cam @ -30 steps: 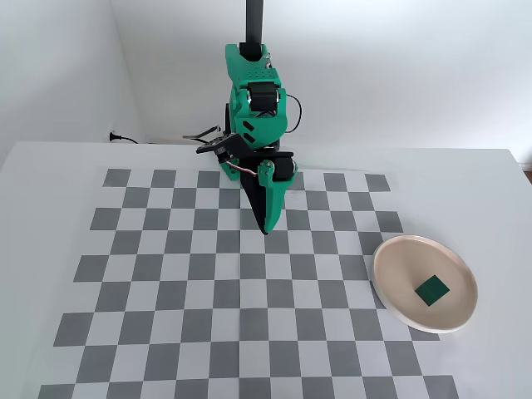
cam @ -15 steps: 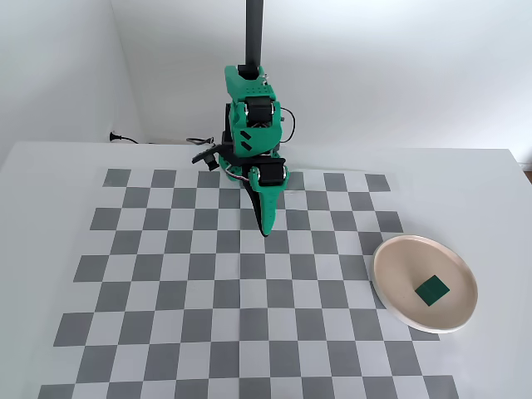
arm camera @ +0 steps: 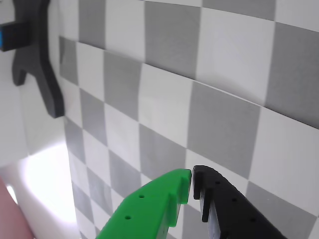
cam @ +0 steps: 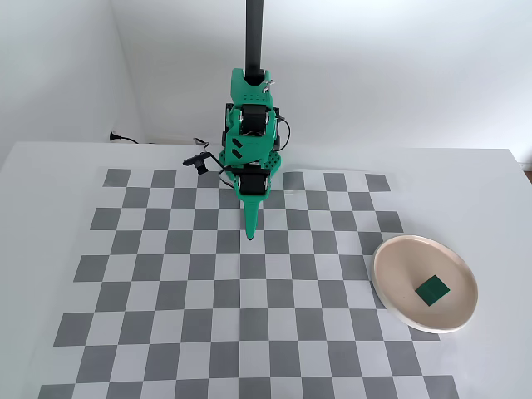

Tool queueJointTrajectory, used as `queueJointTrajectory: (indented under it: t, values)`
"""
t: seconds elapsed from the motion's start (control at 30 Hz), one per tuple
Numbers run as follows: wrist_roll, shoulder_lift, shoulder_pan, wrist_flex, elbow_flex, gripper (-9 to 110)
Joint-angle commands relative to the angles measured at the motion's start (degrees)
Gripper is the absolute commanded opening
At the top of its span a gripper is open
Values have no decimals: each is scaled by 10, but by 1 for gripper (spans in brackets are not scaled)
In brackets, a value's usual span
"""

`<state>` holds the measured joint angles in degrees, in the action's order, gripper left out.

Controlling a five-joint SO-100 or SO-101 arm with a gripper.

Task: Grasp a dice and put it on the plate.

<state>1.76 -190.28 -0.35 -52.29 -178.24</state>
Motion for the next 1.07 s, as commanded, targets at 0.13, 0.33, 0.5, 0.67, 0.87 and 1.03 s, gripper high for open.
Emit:
queueJointTrajectory:
  t: [0.13,0.33,0.5,0.67,0.87,1.03]
  values:
    - [-32,-9,16,-13,10,-4]
    - [-31,-9,16,-13,10,-4]
    - [-31,-9,16,-13,10,-4]
    - [-31,-9,16,-13,10,-4]
    - [-31,-9,16,-13,10,-4]
    - [-30,-9,16,-13,10,-4]
